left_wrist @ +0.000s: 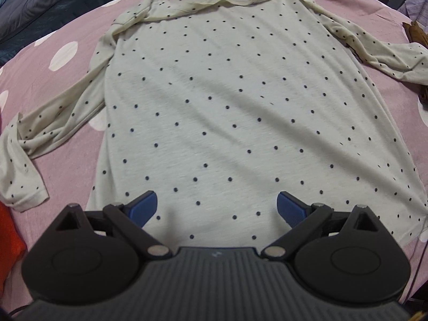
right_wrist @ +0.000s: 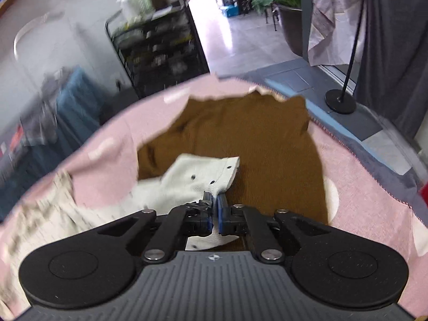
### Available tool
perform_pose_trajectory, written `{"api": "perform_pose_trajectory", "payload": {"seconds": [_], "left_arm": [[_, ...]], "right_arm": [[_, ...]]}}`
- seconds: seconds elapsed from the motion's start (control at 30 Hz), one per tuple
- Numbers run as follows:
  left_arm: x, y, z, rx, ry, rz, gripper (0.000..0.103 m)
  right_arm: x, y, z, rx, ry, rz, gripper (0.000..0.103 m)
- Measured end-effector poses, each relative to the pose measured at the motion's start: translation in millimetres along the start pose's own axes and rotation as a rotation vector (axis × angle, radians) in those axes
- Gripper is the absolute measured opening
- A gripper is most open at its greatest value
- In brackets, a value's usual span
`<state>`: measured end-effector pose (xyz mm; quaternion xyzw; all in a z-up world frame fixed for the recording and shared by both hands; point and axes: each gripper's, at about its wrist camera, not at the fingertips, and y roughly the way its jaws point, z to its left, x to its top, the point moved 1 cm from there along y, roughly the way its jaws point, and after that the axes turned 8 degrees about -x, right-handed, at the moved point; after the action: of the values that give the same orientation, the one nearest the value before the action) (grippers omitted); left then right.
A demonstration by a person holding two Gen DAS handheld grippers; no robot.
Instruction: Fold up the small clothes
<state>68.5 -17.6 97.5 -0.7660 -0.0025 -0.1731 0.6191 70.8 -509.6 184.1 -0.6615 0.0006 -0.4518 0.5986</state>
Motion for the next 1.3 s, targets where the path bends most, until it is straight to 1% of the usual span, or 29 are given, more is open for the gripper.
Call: {"api": "perform_pose_trajectory", "payload": {"seconds": [0.07, 0.13, 0.27, 0.33, 0.37, 0.47, 0.6, 0.73, 0.87, 1.03, 1.17, 1.23, 1.3], "left_arm": [[1, 1, -3, -0.002, 0.013, 0.003, 0.098], [3, 1, -4, -0.003, 0.025, 0.006, 0.098], [8, 1, -5, -0.001, 0.036, 0.005, 0.099], [9, 0, -5, -0.004, 0.029, -0.003, 0.1], [9, 1, -5, -0.007, 0.023, -0.003, 0.1], [8, 2, -5, -0.015, 0.006, 0.006, 0.1], [3, 0, -6, -0.01, 0.0, 0.01, 0.1], [-4, -3, 2, 0.001, -0.034, 0.008, 0.1], [-14, -5, 18, 0.011, -0.097, 0.014, 0.1], [-29, -14, 42, 0.018, -0.187, -0.001, 0.1], [-44, -26, 61, 0.051, -0.242, -0.012, 0.1], [-54, -33, 72, 0.073, -0.271, -0.02, 0.101], [-65, -39, 84, 0.094, -0.305, -0.028, 0.101]], "right_arm": [[14, -11, -5, 0.018, 0.031, -0.041, 0.006], [32, -23, -9, 0.018, 0.034, -0.09, 0.006], [73, -48, -20, -0.03, 0.018, -0.234, 0.006], [92, -49, -23, -0.047, -0.011, -0.258, 0.006], [98, -47, -22, -0.058, -0.03, -0.261, 0.006], [104, -30, -15, -0.075, -0.087, -0.223, 0.006], [99, -8, -5, -0.068, -0.09, -0.177, 0.006], [89, -2, 15, -0.041, -0.11, -0.154, 0.006], [81, -3, 67, 0.082, -0.185, -0.151, 0.006], [56, -7, 169, 0.308, -0.297, -0.122, 0.006], [16, -5, 261, 0.477, -0.374, -0.05, 0.006], [-11, -1, 305, 0.534, -0.424, -0.008, 0.006], [-42, 3, 343, 0.572, -0.469, 0.04, 0.006]]}}
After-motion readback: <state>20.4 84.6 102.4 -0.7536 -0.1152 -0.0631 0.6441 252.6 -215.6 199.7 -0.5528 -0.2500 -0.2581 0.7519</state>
